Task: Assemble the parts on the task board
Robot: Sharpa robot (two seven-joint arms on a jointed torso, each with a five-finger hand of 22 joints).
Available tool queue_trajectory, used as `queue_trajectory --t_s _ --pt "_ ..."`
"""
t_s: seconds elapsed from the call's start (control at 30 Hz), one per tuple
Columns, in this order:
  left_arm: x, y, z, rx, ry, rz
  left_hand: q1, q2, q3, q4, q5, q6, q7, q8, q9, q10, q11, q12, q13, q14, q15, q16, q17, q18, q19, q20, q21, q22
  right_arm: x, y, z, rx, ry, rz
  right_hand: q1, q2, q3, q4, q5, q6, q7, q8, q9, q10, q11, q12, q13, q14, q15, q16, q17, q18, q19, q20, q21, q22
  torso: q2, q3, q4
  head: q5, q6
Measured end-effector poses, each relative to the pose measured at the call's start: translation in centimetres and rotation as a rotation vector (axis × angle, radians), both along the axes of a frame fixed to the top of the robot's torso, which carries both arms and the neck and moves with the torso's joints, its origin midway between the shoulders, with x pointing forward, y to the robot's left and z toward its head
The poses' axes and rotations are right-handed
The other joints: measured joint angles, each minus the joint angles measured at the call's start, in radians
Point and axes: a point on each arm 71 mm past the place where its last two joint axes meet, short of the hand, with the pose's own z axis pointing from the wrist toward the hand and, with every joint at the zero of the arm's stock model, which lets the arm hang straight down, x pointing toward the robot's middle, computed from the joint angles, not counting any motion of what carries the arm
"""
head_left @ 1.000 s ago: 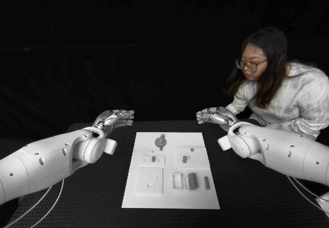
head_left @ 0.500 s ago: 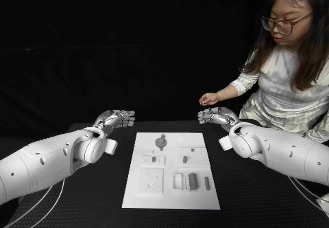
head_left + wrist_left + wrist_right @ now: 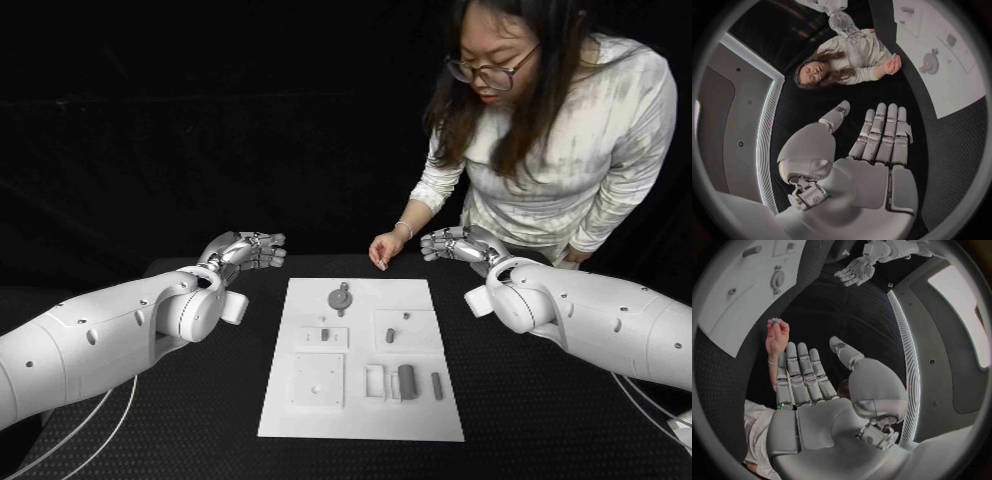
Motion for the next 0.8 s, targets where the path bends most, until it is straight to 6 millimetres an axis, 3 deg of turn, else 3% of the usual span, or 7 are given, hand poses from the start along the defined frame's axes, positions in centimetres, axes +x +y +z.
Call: queue_trajectory --t_s 0.8 --pt "0.0 0.04 -0.03 0.001 0.004 0.0 0.008 -0.001 0.0 0.0 0.0 0.007 0.0 0.0 -0.001 0.011 -0.004 0.0 0.006 0.007 0.0 0.0 0.007 0.0 0.007 -0.007 0.0 0.0 -0.24 0.32 0.03 0.002 0.001 0.011 0.004 0.004 0.0 0.0 0.0 0.003 0.001 0.004 0.0 0.011 -0.004 0.0 0.002 0.006 -0.006 0.005 0.0 0.0 0.014 0.0 0.0 0.0 0.0 -0.0003 -0.0001 0.001 -0.001"
